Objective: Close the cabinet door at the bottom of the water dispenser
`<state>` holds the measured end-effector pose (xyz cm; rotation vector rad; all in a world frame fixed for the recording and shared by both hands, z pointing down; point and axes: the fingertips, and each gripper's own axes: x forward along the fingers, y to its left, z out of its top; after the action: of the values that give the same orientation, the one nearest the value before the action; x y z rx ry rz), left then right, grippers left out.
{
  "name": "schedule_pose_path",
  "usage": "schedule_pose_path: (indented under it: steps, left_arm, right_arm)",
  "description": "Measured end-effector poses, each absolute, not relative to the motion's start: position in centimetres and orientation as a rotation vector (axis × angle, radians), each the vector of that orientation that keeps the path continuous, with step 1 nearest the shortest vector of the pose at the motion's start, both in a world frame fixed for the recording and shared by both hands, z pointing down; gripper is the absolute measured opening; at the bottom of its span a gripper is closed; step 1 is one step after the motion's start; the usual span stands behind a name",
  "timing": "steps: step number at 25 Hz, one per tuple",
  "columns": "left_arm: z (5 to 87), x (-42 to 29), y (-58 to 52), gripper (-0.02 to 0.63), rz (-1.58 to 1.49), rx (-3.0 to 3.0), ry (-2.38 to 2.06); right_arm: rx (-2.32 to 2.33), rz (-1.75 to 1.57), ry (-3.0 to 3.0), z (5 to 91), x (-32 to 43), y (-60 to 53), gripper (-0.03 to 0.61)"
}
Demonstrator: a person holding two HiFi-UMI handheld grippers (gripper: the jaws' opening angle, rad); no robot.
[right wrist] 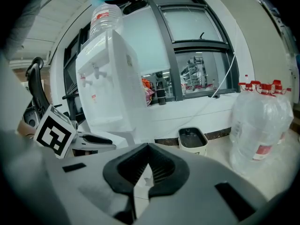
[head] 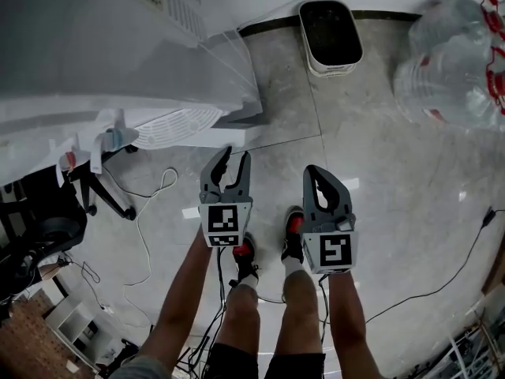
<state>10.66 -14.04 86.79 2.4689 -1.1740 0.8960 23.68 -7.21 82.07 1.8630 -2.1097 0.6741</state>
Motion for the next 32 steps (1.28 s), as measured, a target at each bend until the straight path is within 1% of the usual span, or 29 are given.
schedule_pose_path:
  steps: [32]
  left_arm:
    - [87.7,14.0,-20.4,0.15,0.881,2.459,-1.247]
  right_arm:
    - [1.918,0.642,-2.098,83.4,28.4,-10.5,0.017]
